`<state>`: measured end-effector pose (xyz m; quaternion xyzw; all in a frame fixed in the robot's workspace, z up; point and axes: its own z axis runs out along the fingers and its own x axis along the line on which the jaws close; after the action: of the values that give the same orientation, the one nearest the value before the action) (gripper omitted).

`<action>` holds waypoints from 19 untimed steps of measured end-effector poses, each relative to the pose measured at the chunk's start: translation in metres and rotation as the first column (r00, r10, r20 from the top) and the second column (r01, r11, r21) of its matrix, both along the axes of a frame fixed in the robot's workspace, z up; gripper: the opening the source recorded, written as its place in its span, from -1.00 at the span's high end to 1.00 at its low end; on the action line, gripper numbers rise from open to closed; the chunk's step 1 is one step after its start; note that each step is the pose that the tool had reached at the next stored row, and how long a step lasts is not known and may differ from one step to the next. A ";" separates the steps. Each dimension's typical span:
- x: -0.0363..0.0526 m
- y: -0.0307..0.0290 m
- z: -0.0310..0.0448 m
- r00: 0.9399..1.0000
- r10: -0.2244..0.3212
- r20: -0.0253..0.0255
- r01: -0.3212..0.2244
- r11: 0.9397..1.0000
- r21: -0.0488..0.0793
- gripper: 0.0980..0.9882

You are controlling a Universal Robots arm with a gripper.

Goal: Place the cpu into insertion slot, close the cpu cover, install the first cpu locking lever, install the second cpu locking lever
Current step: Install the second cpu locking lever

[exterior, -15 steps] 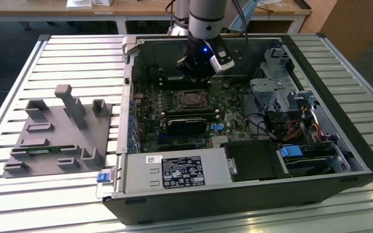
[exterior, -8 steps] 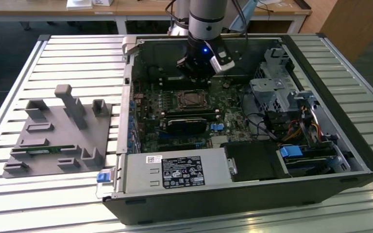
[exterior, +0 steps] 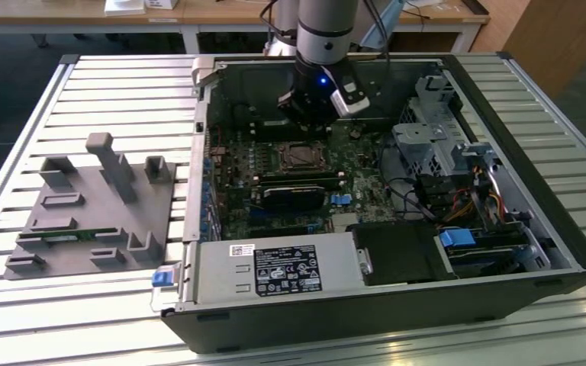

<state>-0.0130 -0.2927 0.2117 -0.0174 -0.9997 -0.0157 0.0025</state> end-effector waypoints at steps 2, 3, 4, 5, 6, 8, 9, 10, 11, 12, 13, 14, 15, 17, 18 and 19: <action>0.0000 -0.0008 0.0000 1.000 0.000 0.000 0.000 1.000 0.000 0.99; 0.0000 -0.0010 -0.0001 1.000 0.000 0.000 0.000 1.000 0.000 0.99; 0.0000 -0.0012 -0.0001 1.000 0.000 0.000 0.000 1.000 0.000 0.99; 0.0000 -0.0014 0.0000 1.000 0.000 0.000 0.000 1.000 0.000 0.99; 0.0000 -0.0017 0.0000 1.000 0.000 0.000 0.000 1.000 0.000 0.99; 0.0000 -0.0024 0.0000 1.000 0.000 0.000 0.000 1.000 0.000 0.99; 0.0000 -0.0027 0.0000 1.000 0.000 0.000 0.000 1.000 0.000 0.99; 0.0000 -0.0031 0.0000 1.000 0.000 0.000 0.000 1.000 0.000 0.99; 0.0000 -0.0034 0.0000 1.000 0.000 0.000 0.000 1.000 0.000 0.99; 0.0000 -0.0038 0.0000 1.000 0.000 0.000 0.000 1.000 0.000 0.99; 0.0000 -0.0042 0.0000 1.000 0.000 0.000 0.000 1.000 0.000 0.99; 0.0000 -0.0047 0.0000 1.000 0.000 0.000 0.000 1.000 0.000 0.99; 0.0000 -0.0051 0.0000 1.000 0.000 0.000 0.000 1.000 0.000 0.99; 0.0000 -0.0059 0.0000 1.000 0.000 0.000 0.000 1.000 0.000 0.99; 0.0000 -0.0063 0.0000 1.000 0.000 0.000 0.000 1.000 0.000 0.99; 0.0000 -0.0068 0.0000 1.000 0.000 0.000 0.000 1.000 0.000 0.99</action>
<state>-0.0130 -0.2995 0.2117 -0.0174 -0.9997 -0.0157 0.0025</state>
